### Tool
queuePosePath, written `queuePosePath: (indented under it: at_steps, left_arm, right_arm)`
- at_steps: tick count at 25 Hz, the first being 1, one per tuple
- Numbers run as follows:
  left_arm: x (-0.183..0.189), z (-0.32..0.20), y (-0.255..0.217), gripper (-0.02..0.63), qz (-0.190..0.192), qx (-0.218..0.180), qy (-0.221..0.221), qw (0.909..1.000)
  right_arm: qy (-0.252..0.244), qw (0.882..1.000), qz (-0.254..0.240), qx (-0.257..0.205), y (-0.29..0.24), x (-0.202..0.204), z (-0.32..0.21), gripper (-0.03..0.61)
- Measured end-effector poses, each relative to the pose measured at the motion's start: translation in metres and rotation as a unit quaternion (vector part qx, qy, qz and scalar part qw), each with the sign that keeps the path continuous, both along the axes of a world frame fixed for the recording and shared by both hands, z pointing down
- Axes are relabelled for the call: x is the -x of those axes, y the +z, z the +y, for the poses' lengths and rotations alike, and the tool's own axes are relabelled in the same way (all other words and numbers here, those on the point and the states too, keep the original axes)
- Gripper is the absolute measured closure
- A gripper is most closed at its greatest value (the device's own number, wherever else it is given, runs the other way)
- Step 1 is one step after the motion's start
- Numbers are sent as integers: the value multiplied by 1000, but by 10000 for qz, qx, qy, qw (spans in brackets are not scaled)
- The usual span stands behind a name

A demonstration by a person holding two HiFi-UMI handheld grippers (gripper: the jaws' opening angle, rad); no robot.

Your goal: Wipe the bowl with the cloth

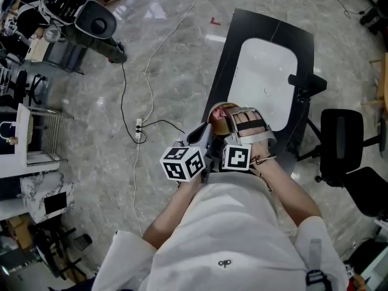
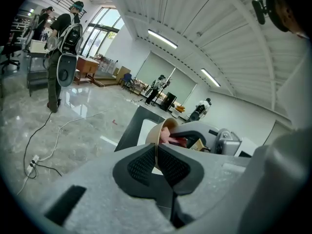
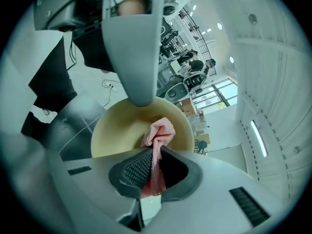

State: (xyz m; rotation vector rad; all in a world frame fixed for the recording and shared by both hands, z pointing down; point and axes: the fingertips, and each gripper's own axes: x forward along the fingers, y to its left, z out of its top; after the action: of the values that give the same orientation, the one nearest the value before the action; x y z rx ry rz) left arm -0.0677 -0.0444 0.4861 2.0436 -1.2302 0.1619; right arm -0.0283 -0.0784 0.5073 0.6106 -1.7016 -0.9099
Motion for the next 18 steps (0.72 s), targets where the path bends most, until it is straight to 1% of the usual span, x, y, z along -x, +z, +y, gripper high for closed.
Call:
queuePosePath:
  at_steps: [2, 4, 7, 12, 16, 18]
  left_arm:
    - [-3, 0, 1, 594, 84, 29, 14, 10000]
    - [-4, 0, 1, 594, 141, 32, -8, 9999]
    - [-6, 1, 0, 594, 193, 18, 1, 9998]
    - [-1, 2, -2, 594, 237, 20, -24, 9997]
    - [2, 2, -1, 592, 320, 60, -105, 9994]
    - [2, 2, 0, 592, 294, 62, -101, 9995]
  right_arm:
    - [-68, 9995, -104, -298, -11, 1, -6, 551]
    - [-184, 9986, -211, -454, -17, 2, -7, 551]
    - [-184, 9985, -296, -416, -13, 1, -7, 551]
    - [-122, 9987, -481, 109, 0, 7, 1, 551]
    - [-375, 9962, -483, 617, 13, 15, 21, 551]
    - [-421, 9928, -556, 977, 20, 17, 31, 551]
